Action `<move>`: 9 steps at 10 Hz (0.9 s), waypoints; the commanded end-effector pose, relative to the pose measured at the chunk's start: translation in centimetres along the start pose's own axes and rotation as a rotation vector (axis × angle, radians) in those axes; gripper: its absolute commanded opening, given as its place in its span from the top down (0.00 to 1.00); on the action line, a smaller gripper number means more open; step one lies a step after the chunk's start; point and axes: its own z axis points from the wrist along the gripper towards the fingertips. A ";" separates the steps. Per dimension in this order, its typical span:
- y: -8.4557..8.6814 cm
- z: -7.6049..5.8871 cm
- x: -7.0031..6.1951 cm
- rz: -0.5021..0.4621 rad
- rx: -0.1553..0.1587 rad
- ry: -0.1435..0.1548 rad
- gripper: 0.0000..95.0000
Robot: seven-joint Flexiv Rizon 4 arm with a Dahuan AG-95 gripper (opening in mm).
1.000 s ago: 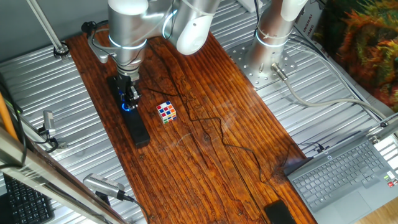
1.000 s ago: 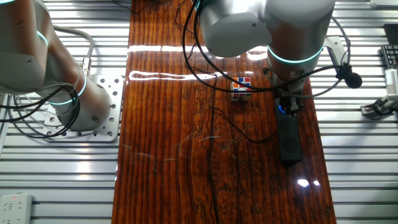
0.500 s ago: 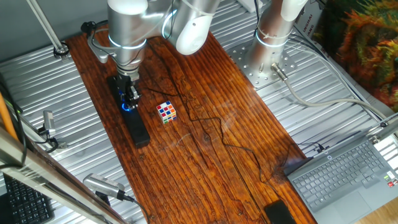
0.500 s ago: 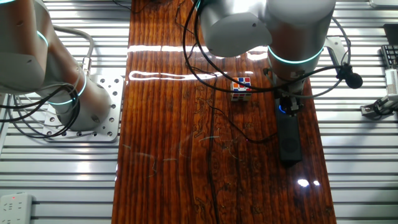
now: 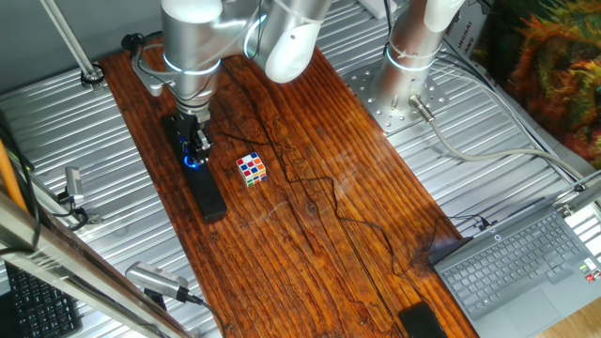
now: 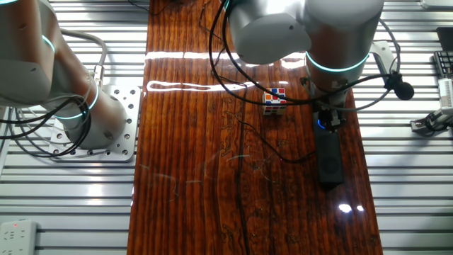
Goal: Turn the knob to increase the volume of the speaker
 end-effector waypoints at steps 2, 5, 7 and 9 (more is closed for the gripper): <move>0.0 0.0 0.0 -0.044 0.004 0.013 0.60; 0.0 0.0 0.0 -0.067 -0.006 0.047 0.60; 0.0 0.0 0.0 -0.010 -0.005 0.079 0.60; 0.0 0.0 0.0 0.004 -0.012 0.073 0.60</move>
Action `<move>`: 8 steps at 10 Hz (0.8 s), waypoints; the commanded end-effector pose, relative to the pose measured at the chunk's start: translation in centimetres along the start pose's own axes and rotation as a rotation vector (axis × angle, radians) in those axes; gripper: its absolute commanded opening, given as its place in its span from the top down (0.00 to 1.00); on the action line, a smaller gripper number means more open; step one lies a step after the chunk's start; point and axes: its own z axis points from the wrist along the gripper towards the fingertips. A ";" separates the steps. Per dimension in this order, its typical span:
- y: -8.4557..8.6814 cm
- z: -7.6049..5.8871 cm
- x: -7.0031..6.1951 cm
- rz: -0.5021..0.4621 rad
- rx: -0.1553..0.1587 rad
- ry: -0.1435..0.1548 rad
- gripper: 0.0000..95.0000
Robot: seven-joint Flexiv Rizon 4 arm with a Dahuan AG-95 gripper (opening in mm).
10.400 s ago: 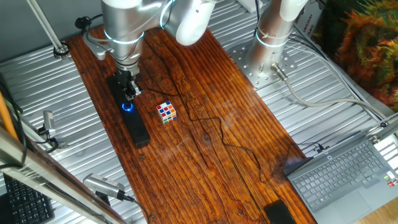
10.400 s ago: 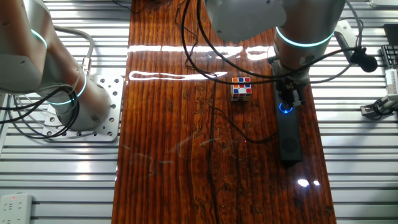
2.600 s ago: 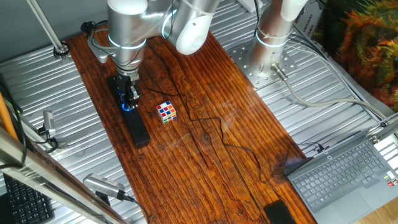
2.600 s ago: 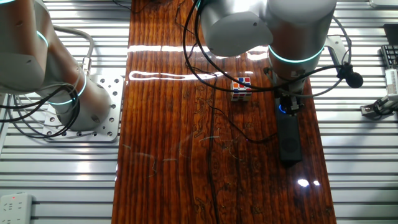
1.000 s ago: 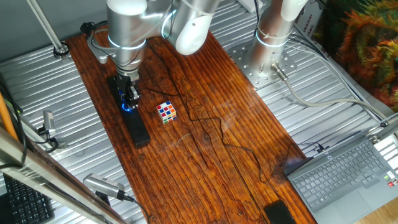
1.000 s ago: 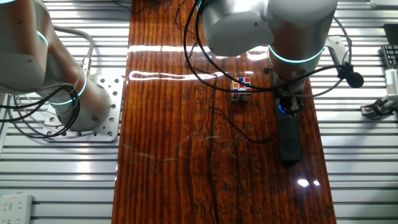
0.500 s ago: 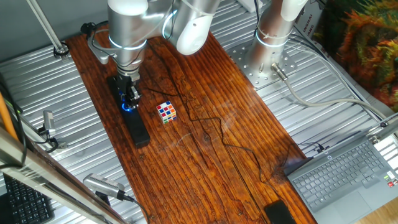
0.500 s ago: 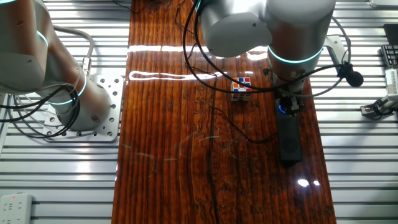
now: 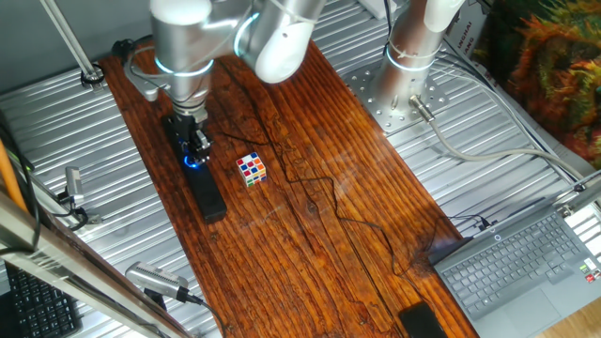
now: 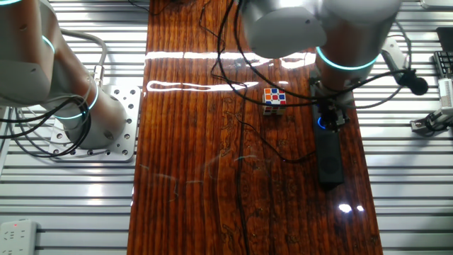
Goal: Turn the knob to increase the volume of the speaker
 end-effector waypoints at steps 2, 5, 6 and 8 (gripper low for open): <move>0.1 -0.1 0.1 0.069 -0.001 -0.030 0.60; 0.1 -0.1 0.1 0.072 -0.006 -0.035 0.60; 0.1 -0.1 0.1 0.073 -0.008 -0.039 0.60; 0.1 -0.1 0.1 0.077 -0.015 -0.045 0.60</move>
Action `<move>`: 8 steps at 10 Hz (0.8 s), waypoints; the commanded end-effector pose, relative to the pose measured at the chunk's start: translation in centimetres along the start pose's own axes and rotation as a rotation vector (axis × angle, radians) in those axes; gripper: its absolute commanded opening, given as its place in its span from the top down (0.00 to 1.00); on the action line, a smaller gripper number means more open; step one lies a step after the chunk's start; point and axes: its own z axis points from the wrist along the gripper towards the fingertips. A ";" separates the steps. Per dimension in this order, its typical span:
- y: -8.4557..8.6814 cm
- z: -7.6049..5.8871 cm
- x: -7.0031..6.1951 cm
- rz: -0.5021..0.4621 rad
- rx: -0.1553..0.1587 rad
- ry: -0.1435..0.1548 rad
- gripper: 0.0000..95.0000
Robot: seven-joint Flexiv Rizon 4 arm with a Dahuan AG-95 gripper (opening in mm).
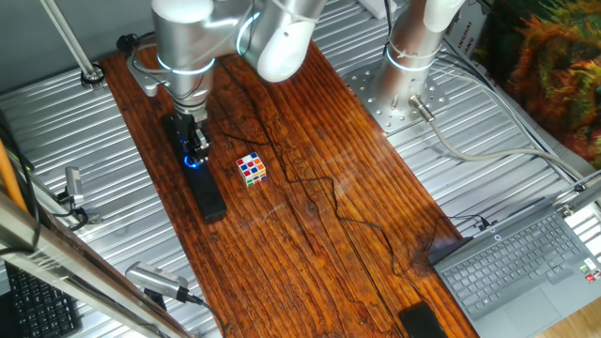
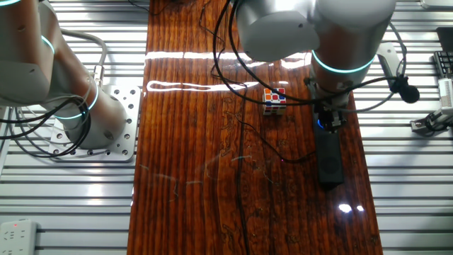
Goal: Turn the knob to increase the volume of the speaker
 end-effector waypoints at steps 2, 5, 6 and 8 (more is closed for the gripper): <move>0.1 0.1 -0.2 0.009 -0.001 -0.001 0.60; 0.1 0.1 -0.2 0.019 0.000 -0.005 0.60; 0.1 0.1 -0.2 0.024 0.002 -0.012 0.60; 0.1 0.1 -0.2 0.027 0.004 -0.017 0.60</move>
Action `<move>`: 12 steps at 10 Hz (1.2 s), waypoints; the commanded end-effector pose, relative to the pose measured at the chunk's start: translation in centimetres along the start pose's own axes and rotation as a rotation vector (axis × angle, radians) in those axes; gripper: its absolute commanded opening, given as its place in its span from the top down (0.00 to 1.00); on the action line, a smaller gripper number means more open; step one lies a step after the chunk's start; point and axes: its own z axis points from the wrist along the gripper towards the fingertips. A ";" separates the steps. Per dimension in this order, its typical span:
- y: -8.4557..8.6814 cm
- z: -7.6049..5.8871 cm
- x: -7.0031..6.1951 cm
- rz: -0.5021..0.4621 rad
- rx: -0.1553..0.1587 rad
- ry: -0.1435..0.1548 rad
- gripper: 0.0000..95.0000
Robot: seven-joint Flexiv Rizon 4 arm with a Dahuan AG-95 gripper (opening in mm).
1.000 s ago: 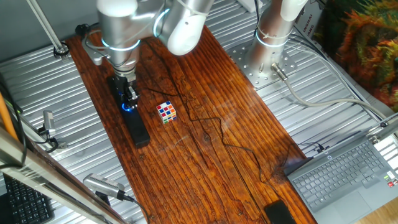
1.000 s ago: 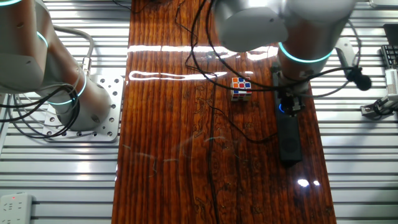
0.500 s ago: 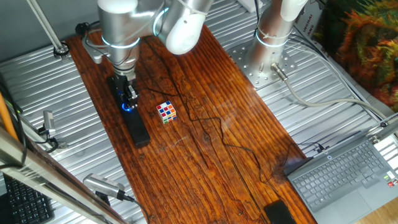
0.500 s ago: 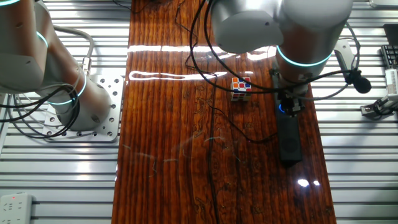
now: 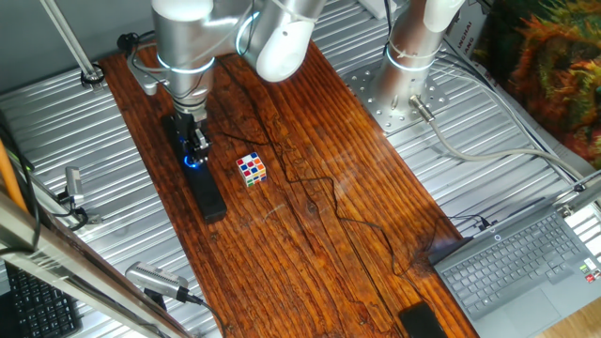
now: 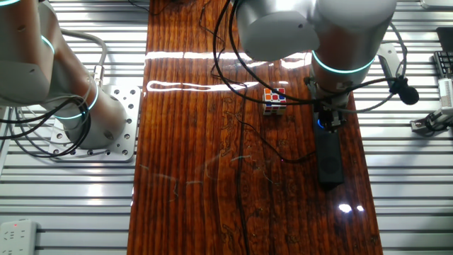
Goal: Turn the knob to increase the volume of the speaker
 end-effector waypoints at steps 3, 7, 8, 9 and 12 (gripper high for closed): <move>-0.1 0.1 0.0 0.003 0.007 -0.014 0.60; -0.1 0.1 0.0 0.007 0.006 -0.020 0.80; -0.1 0.2 0.0 0.007 0.005 -0.020 0.80; -0.1 0.2 0.0 0.002 0.006 -0.023 0.60; -0.1 0.2 0.0 0.004 0.004 -0.025 0.60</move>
